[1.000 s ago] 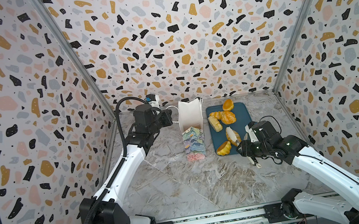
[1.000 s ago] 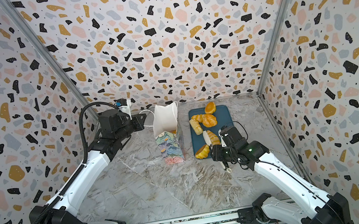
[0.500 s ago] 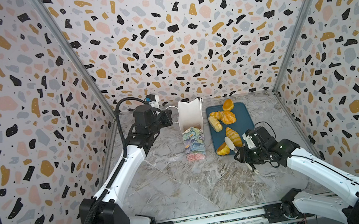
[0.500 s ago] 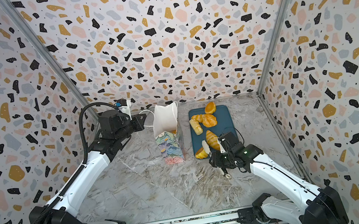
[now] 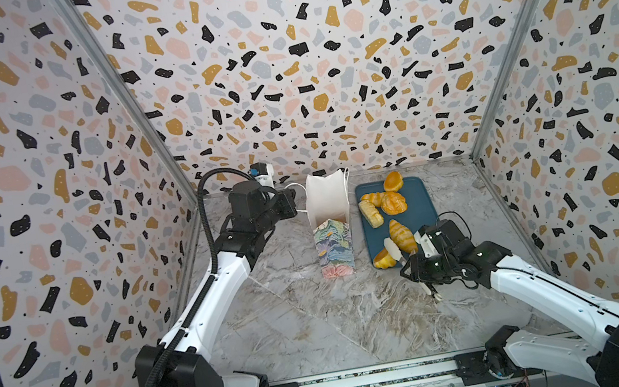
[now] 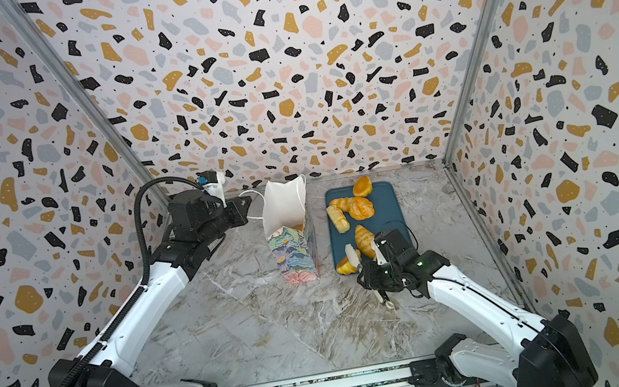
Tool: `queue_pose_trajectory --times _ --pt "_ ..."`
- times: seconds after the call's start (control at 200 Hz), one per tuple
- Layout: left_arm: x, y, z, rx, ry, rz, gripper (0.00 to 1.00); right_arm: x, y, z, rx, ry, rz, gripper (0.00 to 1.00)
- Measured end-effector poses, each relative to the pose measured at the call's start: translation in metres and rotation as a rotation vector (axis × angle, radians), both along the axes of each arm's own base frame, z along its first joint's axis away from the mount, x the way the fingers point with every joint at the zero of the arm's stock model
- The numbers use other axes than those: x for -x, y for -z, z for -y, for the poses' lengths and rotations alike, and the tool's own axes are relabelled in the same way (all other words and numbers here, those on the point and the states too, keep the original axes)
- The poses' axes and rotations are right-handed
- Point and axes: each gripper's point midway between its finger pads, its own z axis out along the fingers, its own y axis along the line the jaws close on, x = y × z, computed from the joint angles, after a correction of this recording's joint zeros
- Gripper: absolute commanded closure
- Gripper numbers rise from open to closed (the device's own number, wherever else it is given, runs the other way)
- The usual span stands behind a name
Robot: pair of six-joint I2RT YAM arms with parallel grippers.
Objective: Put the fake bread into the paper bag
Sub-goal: 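Close the tongs around the round yellow bun with the right gripper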
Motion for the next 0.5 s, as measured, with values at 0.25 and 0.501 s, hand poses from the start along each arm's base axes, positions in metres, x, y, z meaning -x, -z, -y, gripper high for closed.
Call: queue_pose_trajectory --times 0.25,0.501 --pt "0.0 0.0 0.0 0.0 -0.001 0.0 1.0 -0.003 0.005 -0.006 -0.013 -0.011 -0.014 0.51" --pt "0.0 0.0 0.0 0.0 -0.001 0.0 1.0 -0.002 0.012 -0.011 -0.026 -0.021 -0.025 0.55"
